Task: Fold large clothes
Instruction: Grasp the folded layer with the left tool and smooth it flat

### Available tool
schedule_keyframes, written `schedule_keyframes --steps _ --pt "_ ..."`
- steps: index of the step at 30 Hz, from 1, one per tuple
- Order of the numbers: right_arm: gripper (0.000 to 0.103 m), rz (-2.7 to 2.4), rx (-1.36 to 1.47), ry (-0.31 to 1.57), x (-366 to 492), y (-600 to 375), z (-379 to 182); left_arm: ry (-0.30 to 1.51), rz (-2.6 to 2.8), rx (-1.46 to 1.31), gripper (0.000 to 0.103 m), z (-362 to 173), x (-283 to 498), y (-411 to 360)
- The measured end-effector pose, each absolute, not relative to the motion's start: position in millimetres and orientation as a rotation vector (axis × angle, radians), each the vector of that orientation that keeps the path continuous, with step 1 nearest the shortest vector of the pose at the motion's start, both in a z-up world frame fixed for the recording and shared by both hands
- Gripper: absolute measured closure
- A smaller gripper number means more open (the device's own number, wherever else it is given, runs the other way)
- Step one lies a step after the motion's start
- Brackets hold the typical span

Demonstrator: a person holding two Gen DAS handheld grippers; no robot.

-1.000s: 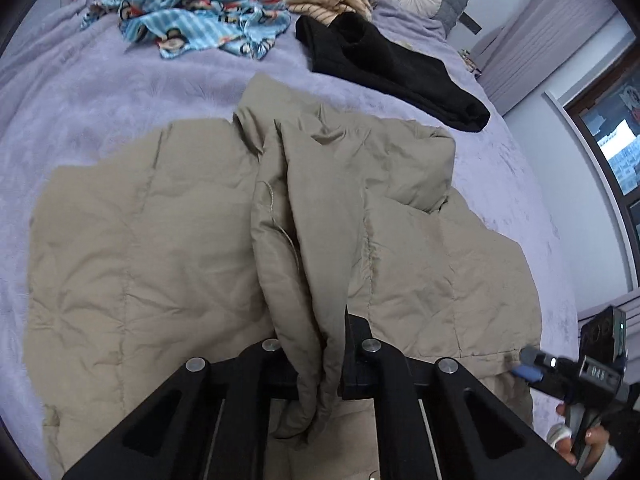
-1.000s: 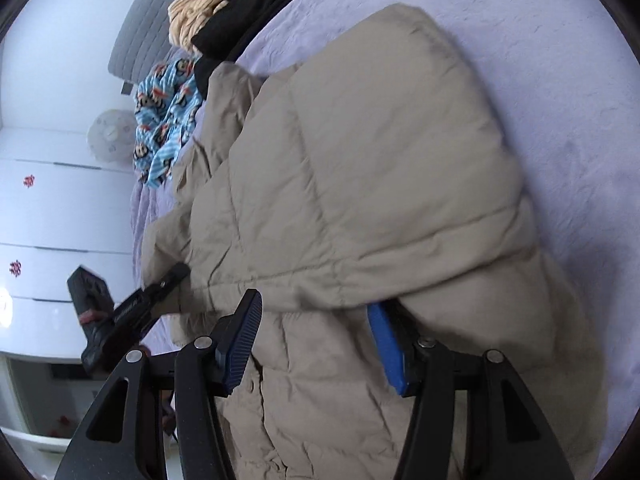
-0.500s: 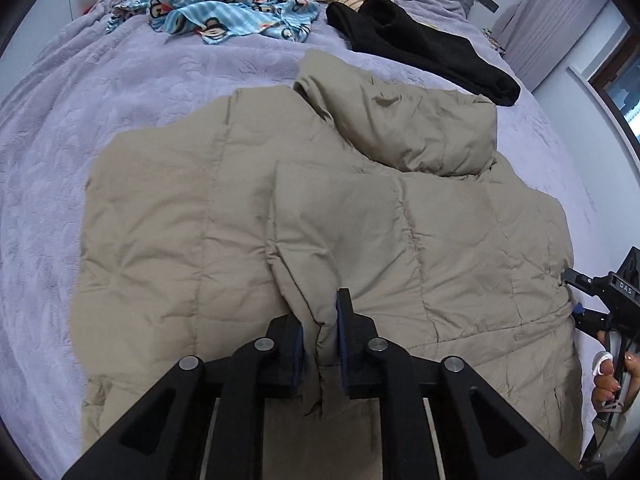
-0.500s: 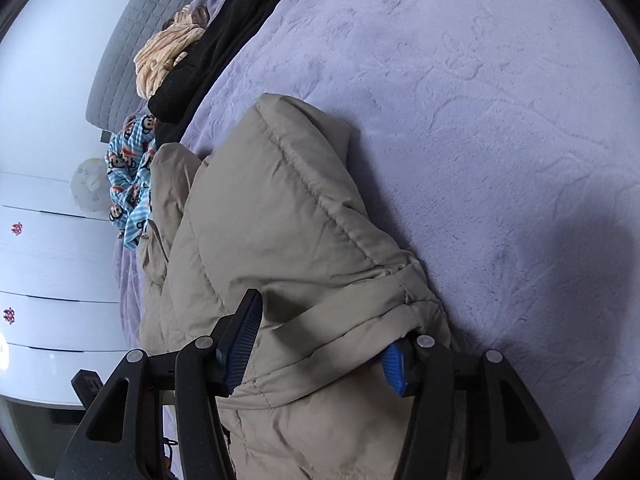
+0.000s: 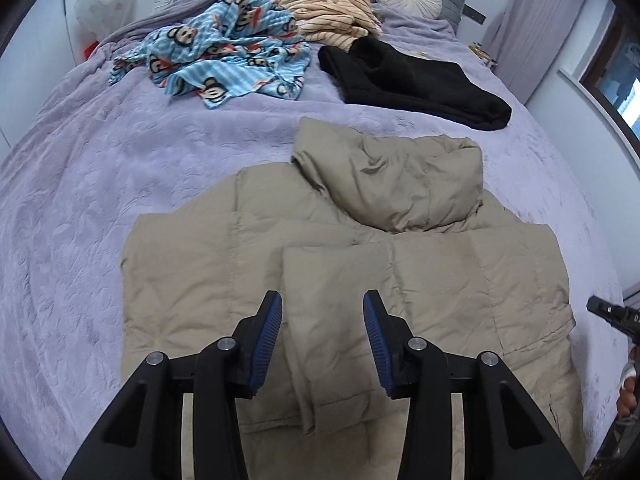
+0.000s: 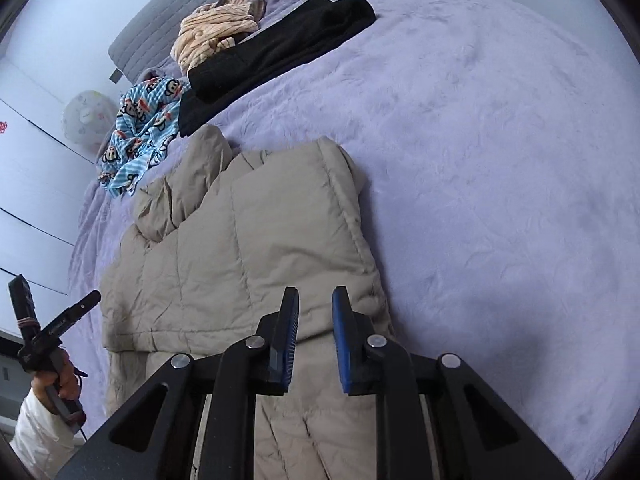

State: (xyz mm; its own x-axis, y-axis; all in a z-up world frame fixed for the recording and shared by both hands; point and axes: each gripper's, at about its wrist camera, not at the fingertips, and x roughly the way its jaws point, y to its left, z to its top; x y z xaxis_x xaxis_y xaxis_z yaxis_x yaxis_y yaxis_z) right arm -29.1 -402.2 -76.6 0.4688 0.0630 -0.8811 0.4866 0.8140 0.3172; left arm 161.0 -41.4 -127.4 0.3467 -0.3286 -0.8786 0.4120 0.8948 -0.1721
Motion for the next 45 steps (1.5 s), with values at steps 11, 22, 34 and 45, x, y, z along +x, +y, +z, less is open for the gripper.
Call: schedule_keyframes --steps 11,22,34,45 --pt "0.088 -0.273 0.580 1.131 24.1 -415.9 -161.3 1.171 -0.431 0.137 0.059 -199.6 173.9 -75.1" --pt "0.083 -0.311 0.414 1.109 -13.6 -383.2 -105.2 1.113 -0.408 0.129 0.059 -158.6 143.5 -45.4" --pt "0.084 -0.335 0.426 1.158 -49.7 -378.6 -103.5 1.178 -0.323 0.231 0.059 -172.1 120.4 -34.4" --pt "0.059 -0.276 0.602 1.217 -116.8 -369.6 -69.2 1.169 -0.245 0.195 0.014 -100.3 50.3 -7.5"
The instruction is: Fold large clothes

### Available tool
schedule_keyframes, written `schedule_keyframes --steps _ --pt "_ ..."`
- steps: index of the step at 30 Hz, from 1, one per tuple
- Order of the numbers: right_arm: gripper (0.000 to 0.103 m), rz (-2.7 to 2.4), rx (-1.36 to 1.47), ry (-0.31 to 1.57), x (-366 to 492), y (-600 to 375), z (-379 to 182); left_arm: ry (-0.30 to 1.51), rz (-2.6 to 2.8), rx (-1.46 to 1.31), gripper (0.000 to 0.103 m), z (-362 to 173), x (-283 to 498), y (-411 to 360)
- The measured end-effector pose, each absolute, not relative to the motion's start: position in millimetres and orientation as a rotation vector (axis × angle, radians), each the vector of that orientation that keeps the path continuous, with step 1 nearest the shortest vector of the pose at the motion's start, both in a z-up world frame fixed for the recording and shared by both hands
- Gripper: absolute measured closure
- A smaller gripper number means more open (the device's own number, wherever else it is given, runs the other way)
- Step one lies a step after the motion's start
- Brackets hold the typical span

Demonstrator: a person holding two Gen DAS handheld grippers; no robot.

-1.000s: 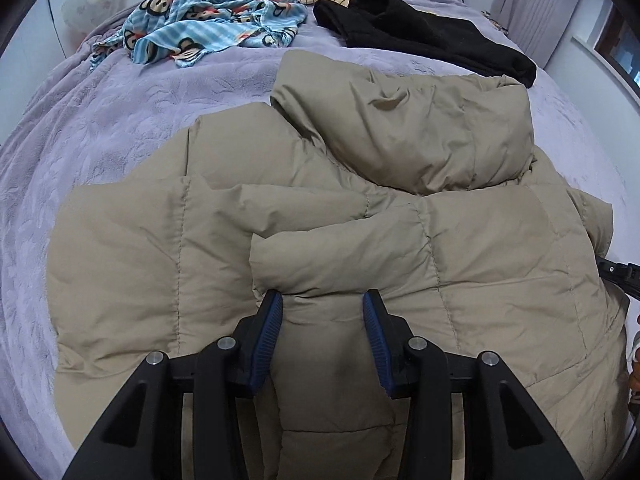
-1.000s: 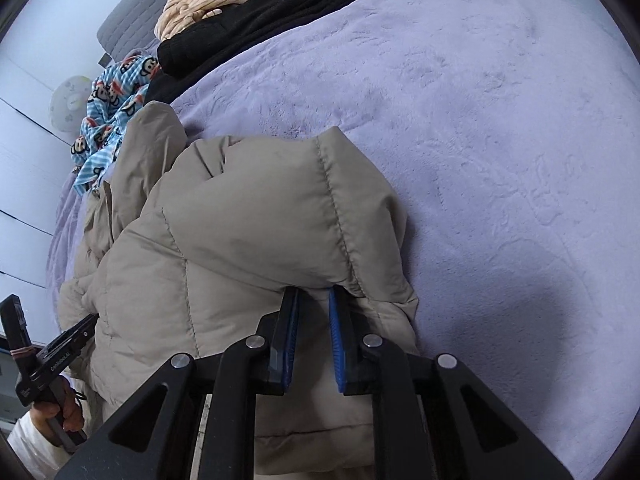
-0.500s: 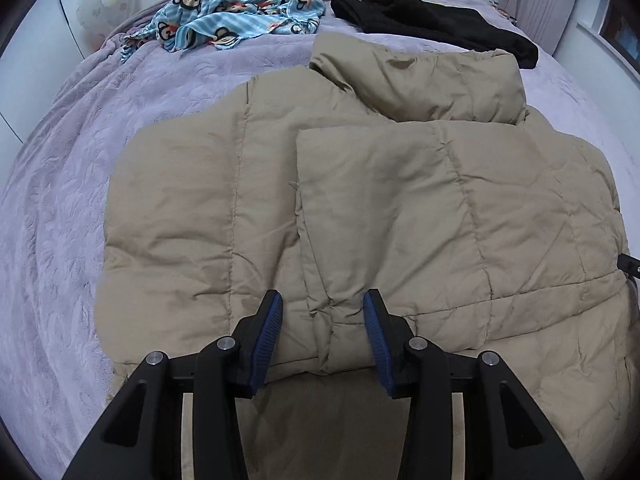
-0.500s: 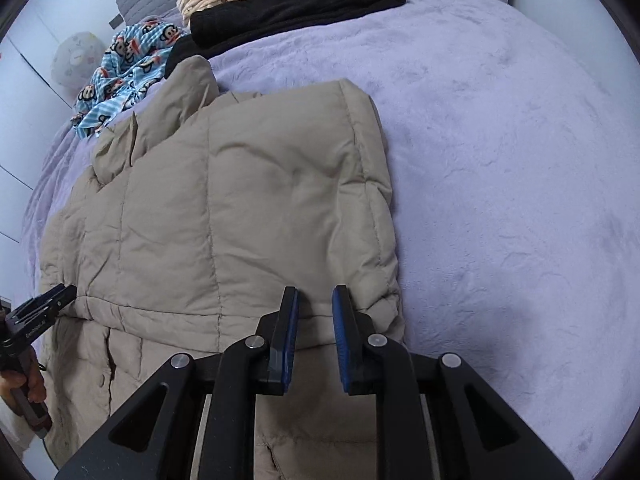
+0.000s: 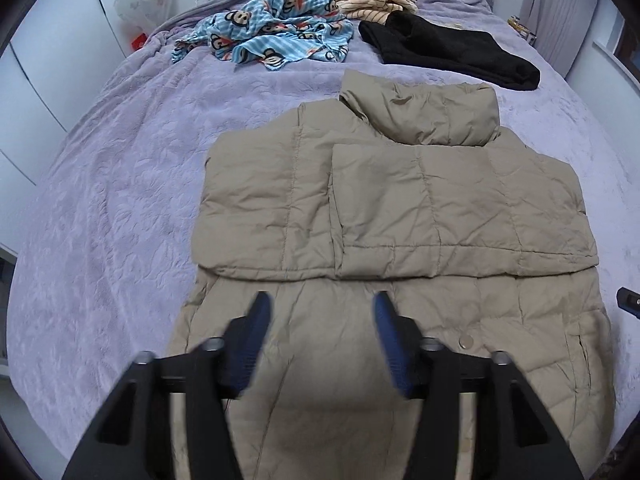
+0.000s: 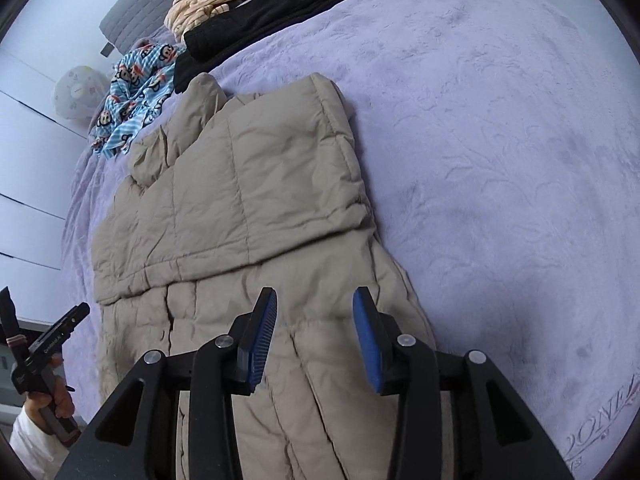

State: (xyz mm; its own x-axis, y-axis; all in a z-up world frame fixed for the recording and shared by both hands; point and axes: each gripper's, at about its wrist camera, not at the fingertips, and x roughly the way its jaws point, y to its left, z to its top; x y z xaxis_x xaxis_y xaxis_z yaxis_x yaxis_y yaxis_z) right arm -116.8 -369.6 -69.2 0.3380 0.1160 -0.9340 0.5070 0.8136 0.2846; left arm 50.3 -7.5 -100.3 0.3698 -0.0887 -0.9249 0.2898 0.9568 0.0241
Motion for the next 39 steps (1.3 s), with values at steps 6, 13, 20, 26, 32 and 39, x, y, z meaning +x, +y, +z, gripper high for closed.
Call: schedule_keyframes --steps 6,13,20,26,32,39 --pt "0.050 -0.185 0.638 1.277 -136.7 -354.5 -65.4 1.190 -0.147 0.132 0.000 -81.3 4.4 11.5" --pt "0.022 -0.103 0.698 1.283 -155.6 -333.2 -50.5 1.295 -0.096 0.117 0.000 -76.9 -38.0 28.4" --pt "0.020 -0.112 0.740 1.249 -179.1 -302.2 -43.2 1.326 -0.138 0.144 0.000 -75.9 -63.6 49.9" --pt "0.019 -0.169 0.835 1.202 -216.6 -267.5 -44.4 1.350 -0.189 0.166 0.000 -83.2 -83.0 78.0" --pt "0.019 -0.211 0.966 1.214 -256.5 -234.7 -56.9 1.355 -0.225 0.207 0.000 -85.9 -99.4 101.4" --pt "0.019 -0.272 1.068 1.207 -291.3 -221.5 -61.5 1.335 -0.253 0.220 0.000 -87.2 -112.0 121.4"
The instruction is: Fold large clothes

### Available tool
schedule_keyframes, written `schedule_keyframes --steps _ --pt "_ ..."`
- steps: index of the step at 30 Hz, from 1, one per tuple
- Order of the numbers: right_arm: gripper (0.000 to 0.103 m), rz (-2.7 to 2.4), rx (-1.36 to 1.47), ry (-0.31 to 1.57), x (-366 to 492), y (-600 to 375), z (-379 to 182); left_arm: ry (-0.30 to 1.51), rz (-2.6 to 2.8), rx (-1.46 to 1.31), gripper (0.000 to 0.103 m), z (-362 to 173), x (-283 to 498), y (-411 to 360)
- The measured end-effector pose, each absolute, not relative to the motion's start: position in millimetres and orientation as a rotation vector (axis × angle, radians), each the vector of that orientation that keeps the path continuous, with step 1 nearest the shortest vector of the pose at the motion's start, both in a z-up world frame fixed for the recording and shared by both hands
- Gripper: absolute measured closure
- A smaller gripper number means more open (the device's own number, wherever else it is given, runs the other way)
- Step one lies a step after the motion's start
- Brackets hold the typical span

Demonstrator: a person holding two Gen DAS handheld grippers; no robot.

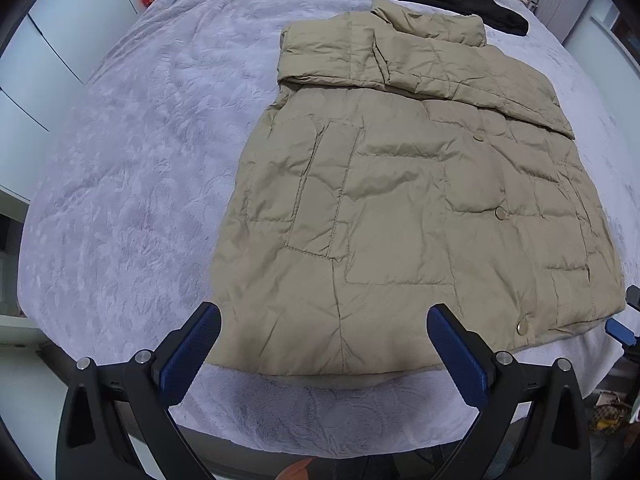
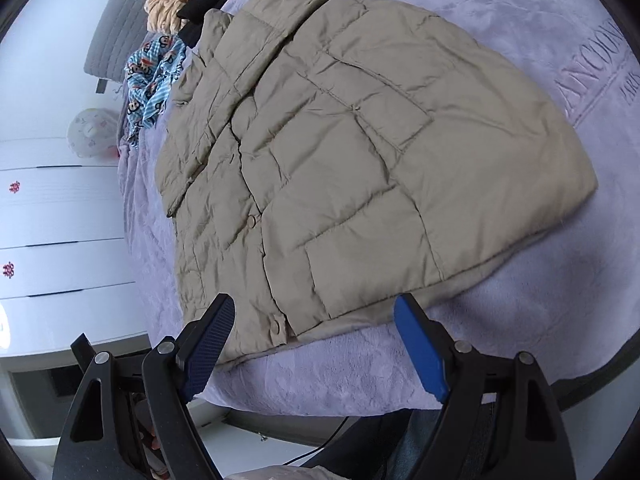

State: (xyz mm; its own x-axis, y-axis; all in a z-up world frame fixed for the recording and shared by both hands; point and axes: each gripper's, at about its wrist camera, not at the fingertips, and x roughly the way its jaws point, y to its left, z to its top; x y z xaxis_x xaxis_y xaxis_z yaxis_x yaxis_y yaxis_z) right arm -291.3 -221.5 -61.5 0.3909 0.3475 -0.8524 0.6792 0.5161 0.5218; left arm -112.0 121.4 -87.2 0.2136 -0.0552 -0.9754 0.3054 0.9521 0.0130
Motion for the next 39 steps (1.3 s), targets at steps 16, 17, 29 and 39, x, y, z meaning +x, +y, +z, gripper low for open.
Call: schedule_keyframes --steps 16,17,29,39 --pt "0.019 -0.317 1.143 1.262 -313.4 -256.1 -79.8 1.465 -0.122 -0.237 0.000 -128.3 -136.7 205.4" --pt "0.019 -0.332 1.154 1.268 -316.5 -259.4 -83.7 1.471 -0.113 -0.288 0.000 -132.3 -139.5 208.8" --pt "0.019 -0.454 1.363 1.194 -353.7 -288.2 -122.4 1.540 -0.254 -0.586 0.000 -186.3 -128.6 195.4" --pt "0.024 -0.445 1.548 0.985 -333.3 -291.7 -139.1 1.507 -0.340 -0.606 0.092 -177.8 -96.1 179.9"
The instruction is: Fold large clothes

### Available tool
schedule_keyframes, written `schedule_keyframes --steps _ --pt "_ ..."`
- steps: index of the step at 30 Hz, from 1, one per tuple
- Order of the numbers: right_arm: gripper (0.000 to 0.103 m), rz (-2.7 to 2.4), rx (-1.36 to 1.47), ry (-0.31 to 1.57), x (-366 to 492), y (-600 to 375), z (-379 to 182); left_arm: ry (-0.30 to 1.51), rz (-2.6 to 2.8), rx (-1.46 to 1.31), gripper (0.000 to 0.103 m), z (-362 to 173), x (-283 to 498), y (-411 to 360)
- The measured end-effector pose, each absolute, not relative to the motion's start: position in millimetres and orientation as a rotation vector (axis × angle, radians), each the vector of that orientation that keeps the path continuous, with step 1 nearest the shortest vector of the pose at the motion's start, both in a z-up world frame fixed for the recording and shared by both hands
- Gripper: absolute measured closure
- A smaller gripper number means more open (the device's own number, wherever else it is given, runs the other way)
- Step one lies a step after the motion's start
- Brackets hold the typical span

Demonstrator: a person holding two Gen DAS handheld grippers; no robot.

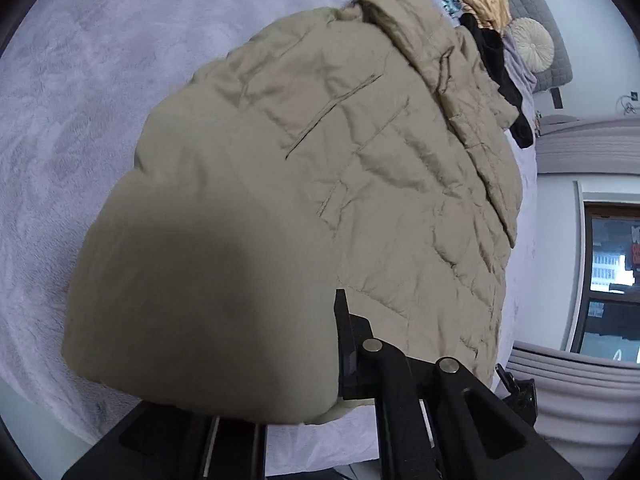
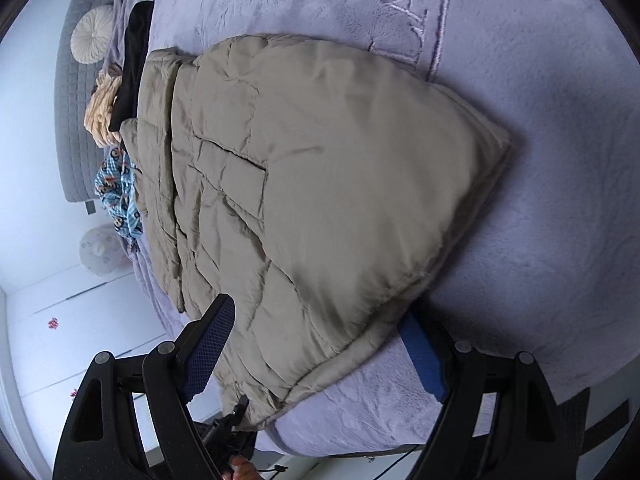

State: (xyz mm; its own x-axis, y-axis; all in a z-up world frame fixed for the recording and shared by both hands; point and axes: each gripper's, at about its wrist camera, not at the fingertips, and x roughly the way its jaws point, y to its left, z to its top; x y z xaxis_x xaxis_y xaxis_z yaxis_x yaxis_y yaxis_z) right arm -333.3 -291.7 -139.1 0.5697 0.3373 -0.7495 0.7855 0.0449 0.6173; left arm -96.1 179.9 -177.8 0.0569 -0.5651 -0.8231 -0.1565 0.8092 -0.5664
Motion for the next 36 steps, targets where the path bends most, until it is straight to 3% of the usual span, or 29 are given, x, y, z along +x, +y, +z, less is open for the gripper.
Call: schedule_keyframes --steps 1,2,3,4,14,25,31,36 --pt "0.030 -0.439 1.563 0.962 -331.4 -291.4 -138.1 1.487 -0.356 -0.594 0.092 -170.3 -95.4 181.3" --pt "0.051 -0.439 1.560 0.954 -329.8 -290.4 -136.1 1.471 -0.373 -0.588 0.092 -162.9 -94.7 183.3" --pt "0.084 -0.440 1.548 0.958 -327.8 -289.3 -133.9 1.457 -0.385 -0.583 0.092 -156.4 -93.1 184.4" --pt "0.095 -0.445 1.529 0.967 -325.4 -288.3 -130.9 1.444 -0.396 -0.575 0.092 -150.1 -90.9 185.4" --pt "0.095 -0.370 1.239 0.991 -281.0 -289.1 -63.5 1.295 -0.466 -0.408 0.092 -77.9 -57.3 174.4" --pt "0.095 -0.141 0.953 0.960 -135.0 -343.6 24.9 1.067 -0.356 -0.274 0.092 15.1 34.4 117.0" --pt "0.095 -0.106 0.851 0.985 -40.9 -366.0 31.2 1.013 -0.271 -0.180 0.092 17.0 101.8 78.7" --pt "0.095 -0.150 0.872 1.008 4.1 -376.2 2.4 1.054 -0.223 -0.079 0.092 -16.9 152.3 55.7"
